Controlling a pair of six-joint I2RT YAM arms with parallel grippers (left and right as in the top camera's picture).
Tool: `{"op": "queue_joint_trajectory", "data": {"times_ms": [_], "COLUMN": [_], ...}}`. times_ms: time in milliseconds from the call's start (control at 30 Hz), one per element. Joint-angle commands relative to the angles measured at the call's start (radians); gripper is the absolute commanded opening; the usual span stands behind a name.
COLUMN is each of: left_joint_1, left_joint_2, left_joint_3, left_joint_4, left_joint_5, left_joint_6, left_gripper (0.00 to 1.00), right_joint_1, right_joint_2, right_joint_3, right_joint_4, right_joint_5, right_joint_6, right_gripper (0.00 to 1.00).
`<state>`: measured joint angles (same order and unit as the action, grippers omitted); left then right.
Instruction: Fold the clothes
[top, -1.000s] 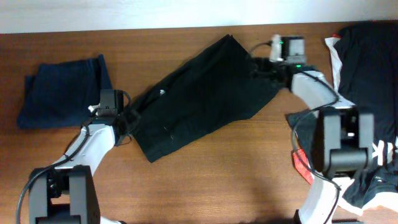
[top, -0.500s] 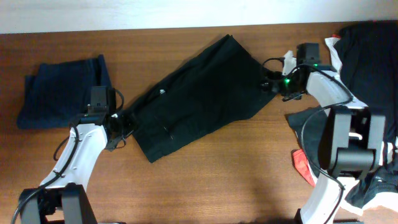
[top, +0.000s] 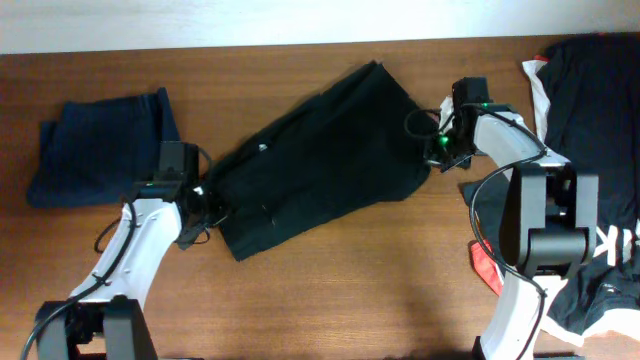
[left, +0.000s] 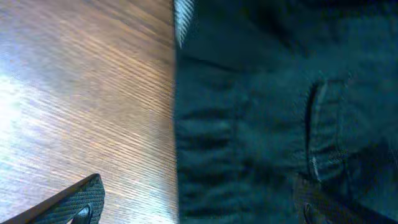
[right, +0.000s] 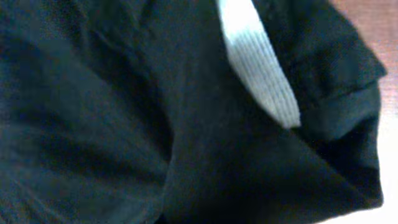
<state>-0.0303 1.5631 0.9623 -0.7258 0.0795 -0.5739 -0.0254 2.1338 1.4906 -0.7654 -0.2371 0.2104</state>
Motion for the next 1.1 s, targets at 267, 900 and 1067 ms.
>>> {"op": "queue_joint_trajectory", "data": {"times_ms": [267,900,1067], "left_joint_1": [-0.018,-0.105,-0.089], "left_joint_2": [-0.005,0.299,0.294], "left_joint_3": [0.003,0.003,0.019], "left_joint_4": [0.034,0.184,0.157], "left_joint_5": [0.105,0.373,0.338], "left_joint_6": [0.137,0.212,0.213], "left_gripper": [0.99,0.21,0.0], "right_joint_1": [-0.09,-0.093,-0.093], "right_joint_2": [-0.082,-0.177,-0.177], "right_joint_3": [-0.021,0.047,0.099], "right_joint_4": [-0.425,-0.53,-0.529], "right_joint_5": [0.265,0.184,0.06], "right_joint_6": [0.297,0.196,-0.026], "right_gripper": [0.04,1.0,0.81]}}
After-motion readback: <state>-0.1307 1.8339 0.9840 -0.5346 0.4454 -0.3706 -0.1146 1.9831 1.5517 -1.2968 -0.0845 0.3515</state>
